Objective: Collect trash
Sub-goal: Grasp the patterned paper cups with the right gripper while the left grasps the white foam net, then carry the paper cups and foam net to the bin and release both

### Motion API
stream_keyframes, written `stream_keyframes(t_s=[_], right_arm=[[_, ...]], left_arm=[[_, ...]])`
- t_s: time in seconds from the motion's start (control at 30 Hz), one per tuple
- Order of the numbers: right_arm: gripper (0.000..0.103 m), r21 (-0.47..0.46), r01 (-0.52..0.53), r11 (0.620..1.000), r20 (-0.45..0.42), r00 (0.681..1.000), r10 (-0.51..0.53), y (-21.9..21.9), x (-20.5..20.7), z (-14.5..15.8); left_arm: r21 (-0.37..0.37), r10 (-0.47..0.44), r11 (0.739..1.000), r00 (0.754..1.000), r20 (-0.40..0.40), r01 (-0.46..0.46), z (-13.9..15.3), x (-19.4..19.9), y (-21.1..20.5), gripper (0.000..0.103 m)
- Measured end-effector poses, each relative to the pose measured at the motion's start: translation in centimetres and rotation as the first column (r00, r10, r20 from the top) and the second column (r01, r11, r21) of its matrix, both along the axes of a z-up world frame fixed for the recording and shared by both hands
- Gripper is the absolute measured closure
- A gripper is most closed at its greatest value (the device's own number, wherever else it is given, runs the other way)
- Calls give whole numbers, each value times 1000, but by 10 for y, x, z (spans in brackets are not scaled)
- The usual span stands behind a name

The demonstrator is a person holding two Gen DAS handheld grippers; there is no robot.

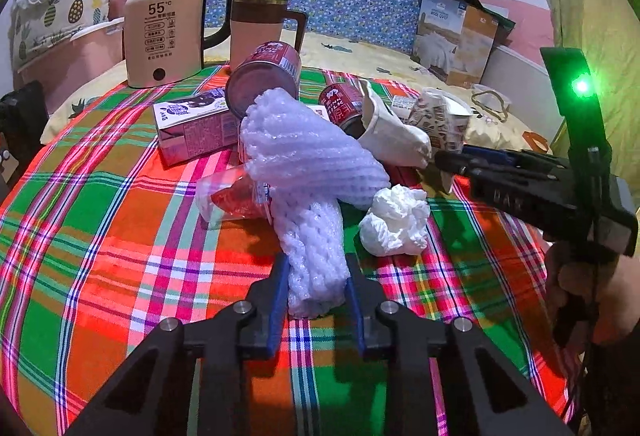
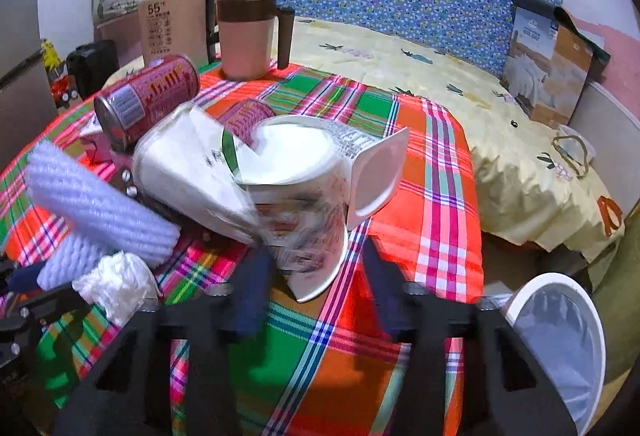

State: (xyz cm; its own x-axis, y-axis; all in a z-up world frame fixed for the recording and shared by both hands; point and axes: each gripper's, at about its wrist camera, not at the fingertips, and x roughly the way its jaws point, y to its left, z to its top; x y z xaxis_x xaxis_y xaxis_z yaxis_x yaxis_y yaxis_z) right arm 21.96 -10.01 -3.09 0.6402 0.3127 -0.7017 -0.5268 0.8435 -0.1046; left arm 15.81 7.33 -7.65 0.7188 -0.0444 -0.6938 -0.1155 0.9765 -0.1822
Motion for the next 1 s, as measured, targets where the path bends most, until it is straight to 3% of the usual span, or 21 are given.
stream_keyframes(t_s=[0.27, 0.6, 1.0], right_arm=[[88, 121, 61, 991, -33, 998, -58, -15, 7, 9], [88, 215, 111, 970, -54, 993, -101, -38, -14, 18], [88, 267, 157, 951, -58, 988, -146, -61, -31, 23]], left_arm=[[-2, 4, 1000, 1000, 13, -4, 3, -11, -1, 79], [-27, -13, 1000, 999, 43, 14, 17, -44, -7, 80], [0, 30, 1000, 996, 82, -30, 41, -74, -8, 80]])
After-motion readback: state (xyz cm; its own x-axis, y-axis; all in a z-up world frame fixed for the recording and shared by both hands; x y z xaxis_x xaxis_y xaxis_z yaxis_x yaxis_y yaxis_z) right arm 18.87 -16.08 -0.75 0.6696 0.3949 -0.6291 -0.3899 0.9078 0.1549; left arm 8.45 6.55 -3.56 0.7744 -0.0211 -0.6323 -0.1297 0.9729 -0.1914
